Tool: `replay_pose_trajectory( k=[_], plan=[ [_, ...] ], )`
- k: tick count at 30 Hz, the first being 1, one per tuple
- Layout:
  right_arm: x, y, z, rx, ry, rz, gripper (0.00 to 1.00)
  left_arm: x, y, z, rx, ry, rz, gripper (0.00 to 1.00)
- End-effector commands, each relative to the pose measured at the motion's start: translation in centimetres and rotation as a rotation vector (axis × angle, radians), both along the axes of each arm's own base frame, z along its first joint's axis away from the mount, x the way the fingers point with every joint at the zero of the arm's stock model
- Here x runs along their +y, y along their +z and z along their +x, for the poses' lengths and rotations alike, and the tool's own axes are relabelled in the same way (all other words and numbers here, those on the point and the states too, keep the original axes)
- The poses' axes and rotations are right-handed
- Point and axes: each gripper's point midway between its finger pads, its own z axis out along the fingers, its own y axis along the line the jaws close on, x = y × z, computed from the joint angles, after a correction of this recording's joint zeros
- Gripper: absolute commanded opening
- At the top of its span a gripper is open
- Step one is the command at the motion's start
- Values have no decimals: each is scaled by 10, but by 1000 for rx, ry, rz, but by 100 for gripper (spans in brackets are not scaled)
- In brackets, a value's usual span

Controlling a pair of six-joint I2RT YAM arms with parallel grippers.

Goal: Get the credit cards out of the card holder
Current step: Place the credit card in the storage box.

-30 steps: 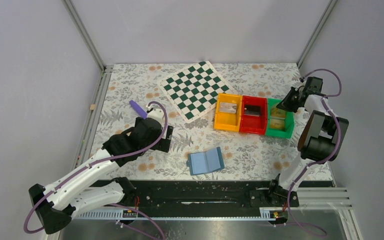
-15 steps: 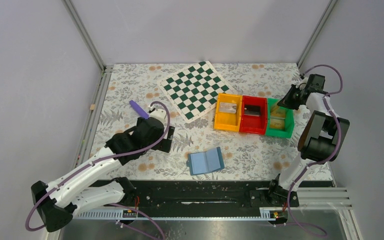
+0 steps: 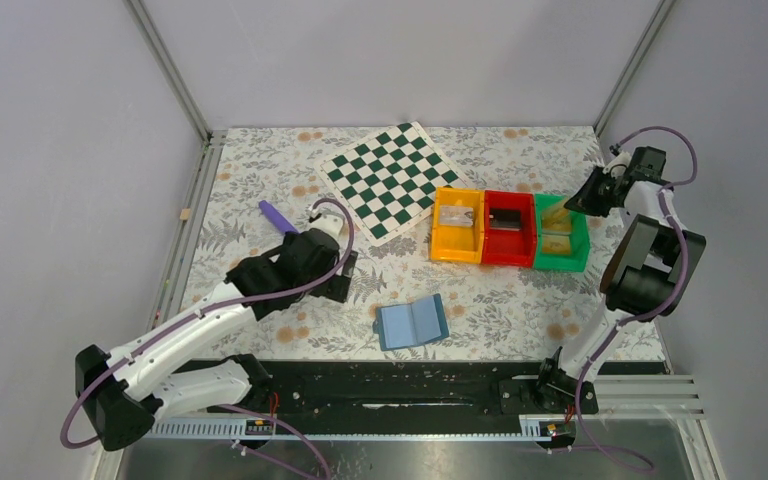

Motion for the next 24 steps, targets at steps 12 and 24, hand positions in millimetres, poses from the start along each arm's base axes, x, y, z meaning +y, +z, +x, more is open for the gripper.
replay_pose_trajectory(
  k=[12,24],
  plan=[
    [-9,0,15,-18,-4,-5,20,-18,17,12,-27,-17,-50,99],
    [-17,36,21,-59,-90,-33,29,-18,17,11,-31,-11,-69,99]
  ],
)
